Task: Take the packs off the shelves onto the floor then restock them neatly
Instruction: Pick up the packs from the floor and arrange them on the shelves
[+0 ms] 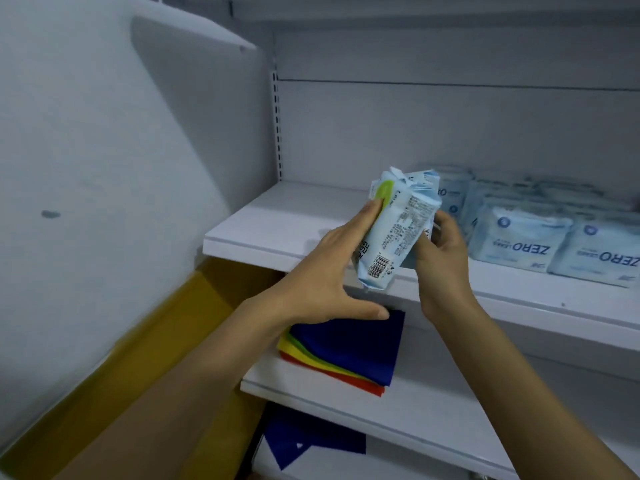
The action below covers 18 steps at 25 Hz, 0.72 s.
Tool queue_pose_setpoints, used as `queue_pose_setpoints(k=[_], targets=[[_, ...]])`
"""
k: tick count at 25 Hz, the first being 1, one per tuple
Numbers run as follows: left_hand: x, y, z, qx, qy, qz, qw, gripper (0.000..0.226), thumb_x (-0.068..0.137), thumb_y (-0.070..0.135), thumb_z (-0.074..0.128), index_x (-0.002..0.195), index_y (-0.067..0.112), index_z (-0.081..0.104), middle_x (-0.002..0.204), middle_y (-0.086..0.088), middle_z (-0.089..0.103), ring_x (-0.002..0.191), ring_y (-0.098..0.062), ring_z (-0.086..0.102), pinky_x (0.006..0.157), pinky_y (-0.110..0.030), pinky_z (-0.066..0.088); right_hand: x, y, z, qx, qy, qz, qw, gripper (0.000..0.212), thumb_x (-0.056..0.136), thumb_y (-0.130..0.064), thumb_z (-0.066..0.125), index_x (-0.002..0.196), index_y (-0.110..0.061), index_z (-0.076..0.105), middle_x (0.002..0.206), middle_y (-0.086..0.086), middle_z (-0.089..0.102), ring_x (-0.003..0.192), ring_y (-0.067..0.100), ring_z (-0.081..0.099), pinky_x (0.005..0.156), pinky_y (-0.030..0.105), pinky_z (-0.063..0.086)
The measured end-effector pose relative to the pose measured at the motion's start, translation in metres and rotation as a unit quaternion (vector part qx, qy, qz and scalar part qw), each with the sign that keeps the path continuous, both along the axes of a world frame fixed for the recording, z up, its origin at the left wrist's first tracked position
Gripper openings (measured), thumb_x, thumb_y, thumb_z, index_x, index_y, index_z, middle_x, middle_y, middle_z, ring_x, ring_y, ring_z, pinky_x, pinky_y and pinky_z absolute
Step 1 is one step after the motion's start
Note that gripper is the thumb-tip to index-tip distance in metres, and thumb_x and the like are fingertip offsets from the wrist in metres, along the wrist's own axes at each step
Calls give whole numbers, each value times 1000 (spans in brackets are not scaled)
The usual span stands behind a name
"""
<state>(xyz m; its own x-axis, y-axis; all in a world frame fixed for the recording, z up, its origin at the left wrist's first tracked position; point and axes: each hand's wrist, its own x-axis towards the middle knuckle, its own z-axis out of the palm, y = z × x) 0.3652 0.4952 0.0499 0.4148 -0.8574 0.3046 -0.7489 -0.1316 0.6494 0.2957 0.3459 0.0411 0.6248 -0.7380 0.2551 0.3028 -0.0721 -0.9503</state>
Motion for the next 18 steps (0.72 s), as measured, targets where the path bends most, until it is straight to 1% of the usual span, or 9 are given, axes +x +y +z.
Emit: queue_pose_setpoints(k=[3, 6, 7, 9, 11, 12, 14, 16, 18], targets=[[14, -31, 9, -51, -68, 62, 994, 107, 75, 27, 80, 152, 38, 6, 154, 15, 23, 131, -2, 37, 93, -25, 53, 13, -26, 13, -70, 12, -18, 997, 30, 93, -24, 60, 122, -23, 53, 109, -13, 61, 104, 6, 58, 85, 28, 51], [23, -66, 11, -132, -30, 135, 981, 99, 74, 23, 81, 149, 34, 18, 147, 8, 33, 114, -4, 50, 77, -24, 58, 20, -50, 25, -148, 3, -8, 989, 34, 92, -27, 60, 124, -25, 50, 109, -21, 57, 101, -4, 56, 79, 16, 50], [27, -78, 10, -145, -23, 154, 977, 96, 73, 26, 82, 147, 31, 21, 146, 6, 33, 110, -6, 53, 75, -28, 59, 21, -58, 26, -157, 0, 25, 987, 42, 90, -34, 63, 128, -25, 48, 114, -19, 57, 105, -3, 57, 78, 16, 52], [34, -104, 8, -142, -23, 192, 971, 94, 71, 35, 83, 144, 25, 24, 146, 3, 32, 107, -12, 58, 76, -33, 59, 22, -76, 30, -212, 50, 91, 972, 78, 74, -52, 72, 140, -30, 35, 132, -17, 49, 114, -3, 52, 81, 14, 49], [38, -131, 6, -116, -2, 222, 968, 97, 67, 40, 84, 141, 21, 24, 143, 2, 34, 102, -13, 59, 73, -27, 55, 26, -99, 34, -319, 143, 111, 930, 109, 62, -55, 81, 149, -33, 18, 141, -16, 37, 117, -4, 42, 89, 15, 40], [39, -143, 3, -114, 26, 214, 970, 100, 64, 39, 86, 140, 22, 24, 141, 3, 36, 100, -11, 59, 71, -24, 55, 29, -114, 39, -353, 170, 109, 914, 109, 65, -49, 83, 149, -30, 17, 137, -15, 39, 112, -6, 44, 88, 13, 39], [42, -164, -6, -125, 117, 165, 971, 101, 61, 34, 90, 138, 25, 26, 137, 5, 42, 97, -5, 61, 70, -25, 58, 41, -151, 50, -359, 193, 114, 906, 89, 75, -32, 79, 146, -28, 25, 126, -11, 47, 100, -4, 52, 80, 12, 45], [50, -181, -11, -130, 196, 137, 962, 85, 67, 26, 87, 132, 27, 33, 131, 5, 50, 92, -2, 63, 64, -24, 57, 57, -195, 59, -346, 236, 151, 895, 73, 78, -25, 75, 138, -30, 34, 126, -4, 53, 102, 5, 56, 86, 25, 51], [65, -199, -13, -146, 210, 170, 952, 69, 73, 22, 82, 125, 27, 37, 124, 8, 54, 85, -3, 63, 65, -23, 54, 74, -229, 60, -339, 279, 201, 875, 61, 80, -21, 73, 131, -31, 40, 127, 2, 55, 103, 11, 60, 89, 35, 53]])
